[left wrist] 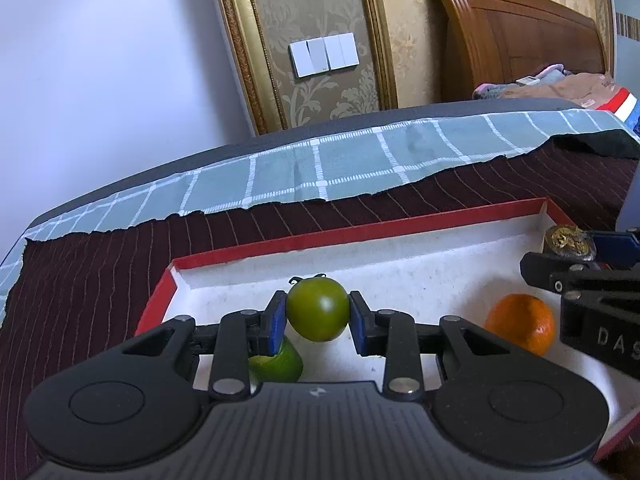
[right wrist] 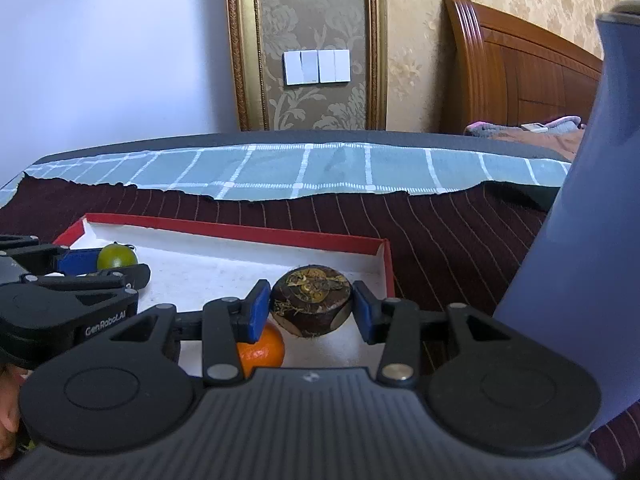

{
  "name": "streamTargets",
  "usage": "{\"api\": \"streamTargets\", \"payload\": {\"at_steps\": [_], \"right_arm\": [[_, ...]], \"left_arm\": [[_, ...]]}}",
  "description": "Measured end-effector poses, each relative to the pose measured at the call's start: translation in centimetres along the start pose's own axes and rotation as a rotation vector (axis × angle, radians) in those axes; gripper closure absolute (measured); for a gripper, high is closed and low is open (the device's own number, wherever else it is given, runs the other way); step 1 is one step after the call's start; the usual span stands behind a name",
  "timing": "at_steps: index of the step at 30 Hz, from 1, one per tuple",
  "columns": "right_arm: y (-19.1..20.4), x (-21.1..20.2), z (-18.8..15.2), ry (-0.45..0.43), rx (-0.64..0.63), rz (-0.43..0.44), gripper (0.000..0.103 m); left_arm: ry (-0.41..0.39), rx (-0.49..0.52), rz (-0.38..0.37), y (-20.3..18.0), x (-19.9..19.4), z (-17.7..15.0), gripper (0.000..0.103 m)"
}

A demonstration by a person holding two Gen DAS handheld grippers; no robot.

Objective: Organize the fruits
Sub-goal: 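Carry the lime in the left tool while the right tool carries the brown fruit into the tray, then open the left tool to drop the lime while the right tool releases the brown fruit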

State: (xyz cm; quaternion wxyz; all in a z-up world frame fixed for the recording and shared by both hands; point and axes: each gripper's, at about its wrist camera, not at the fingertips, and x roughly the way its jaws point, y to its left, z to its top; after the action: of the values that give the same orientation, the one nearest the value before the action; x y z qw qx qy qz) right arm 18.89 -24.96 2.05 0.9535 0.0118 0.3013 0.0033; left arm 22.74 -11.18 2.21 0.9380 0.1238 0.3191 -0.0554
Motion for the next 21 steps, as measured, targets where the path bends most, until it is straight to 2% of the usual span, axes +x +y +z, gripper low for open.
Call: {"api": "streamTargets", "payload": {"at_steps": [5,6,7,8,14,17,21], "right_arm": [[0.1,0.9,0.1,0.014,0.007,-0.015,0.061],[0.1,1.0,0.1,0.014,0.007,-0.018,0.052],[0.1,1.1,0.2,0.018,0.004,-0.022,0.037],[0.2,1.0,0.2,0.013,-0.002,-0.029,0.033],[0.2,-0.2,0.2,-0.022,-0.008,-0.048,0.030],[-0.1,-1.4,-0.2,-0.037,0.013,-0.056,0.021],[-0.4,-3.6,-1.0,-0.074,0.035,-0.075,0.004]], "left_arm": [[0.019,0.006,-0.006,-0.7,1.0,0.5,0.071],[0.027,0.000,-0.014,-0.7,1.1,0.5,0.071],[0.032,-0.005,-0.021,-0.8,1.2,0.5,0.071],[0.034,-0.008,-0.025,-0.8,1.2,0.5,0.071],[0.039,0.007,-0.008,-1.1,1.0,0.3,0.071],[0.036,-0.009,-0.020,-0.8,0.5,0.3,0.069],[-0.011,-0.016,-0.009,-0.4,-0.8,0.6,0.032]]}}
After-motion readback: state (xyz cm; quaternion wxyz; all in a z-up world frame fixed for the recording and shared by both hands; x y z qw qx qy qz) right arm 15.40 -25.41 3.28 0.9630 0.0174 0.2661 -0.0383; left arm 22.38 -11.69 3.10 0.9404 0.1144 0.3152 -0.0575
